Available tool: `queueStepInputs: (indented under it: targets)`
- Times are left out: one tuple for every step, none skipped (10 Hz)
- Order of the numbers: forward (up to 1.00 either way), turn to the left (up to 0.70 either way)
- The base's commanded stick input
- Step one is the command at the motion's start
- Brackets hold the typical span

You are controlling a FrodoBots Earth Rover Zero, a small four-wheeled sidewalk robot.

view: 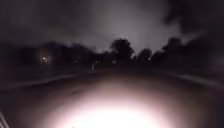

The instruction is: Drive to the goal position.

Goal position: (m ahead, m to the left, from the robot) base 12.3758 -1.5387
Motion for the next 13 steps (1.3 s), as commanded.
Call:
queueStepInputs:
  targets:
    - [0.70,0.00]
    - [0.70,0.00]
    - [0.70,0.00]
    - [0.70,0.00]
    - [0.70,0.00]
    - [0.70,0.00]
    - [0.70,0.00]
    - [0.70,0.00]
    - [0.70,0.00]
    - [0.70,0.00]
    - [0.70,-0.06]
    - [0.70,-0.35]
    - [0.70,-0.35]
